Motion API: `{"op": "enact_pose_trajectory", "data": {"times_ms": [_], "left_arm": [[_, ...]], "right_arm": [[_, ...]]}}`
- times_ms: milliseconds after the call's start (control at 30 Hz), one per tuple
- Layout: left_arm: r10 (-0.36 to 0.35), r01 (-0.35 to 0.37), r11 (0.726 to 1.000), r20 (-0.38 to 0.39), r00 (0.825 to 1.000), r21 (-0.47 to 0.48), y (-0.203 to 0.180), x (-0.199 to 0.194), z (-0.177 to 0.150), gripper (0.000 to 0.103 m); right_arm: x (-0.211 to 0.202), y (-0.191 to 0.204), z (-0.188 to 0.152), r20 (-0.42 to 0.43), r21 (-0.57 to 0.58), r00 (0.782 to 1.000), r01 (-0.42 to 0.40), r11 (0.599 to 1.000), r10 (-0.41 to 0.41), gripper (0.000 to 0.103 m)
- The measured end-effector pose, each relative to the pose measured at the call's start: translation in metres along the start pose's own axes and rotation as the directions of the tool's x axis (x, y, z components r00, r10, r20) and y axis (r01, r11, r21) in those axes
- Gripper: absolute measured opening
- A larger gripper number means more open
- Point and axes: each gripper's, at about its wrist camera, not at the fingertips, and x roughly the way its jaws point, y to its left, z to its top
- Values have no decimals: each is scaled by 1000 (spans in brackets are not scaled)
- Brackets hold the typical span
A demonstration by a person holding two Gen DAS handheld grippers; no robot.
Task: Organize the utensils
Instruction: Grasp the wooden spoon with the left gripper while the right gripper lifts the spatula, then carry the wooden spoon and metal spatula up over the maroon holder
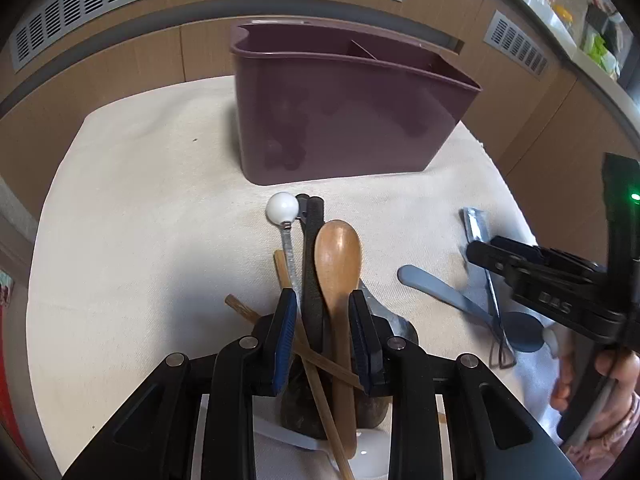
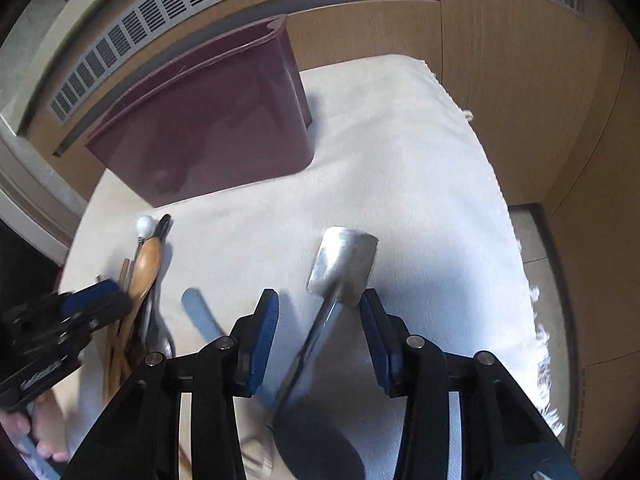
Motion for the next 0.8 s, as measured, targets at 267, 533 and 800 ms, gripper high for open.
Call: {"op": "enact_pose_trajectory", "data": {"times_ms": [267,533,800], "left_arm": [[-41,41,998,16,999,-36,17,-8,-8,30],[-84,87,993,-45,995,74,-4,1,-2,47],[69,-50,988,-128,989,147,-26,37,30,47]], "right_arm": [[15,24,11,32,-123,992,128,984,-125,41],[-8,15,1,50,-115,998,37,993,-31,29],[-49,15,-15,131,-131,990,-36,991,53,29]]}}
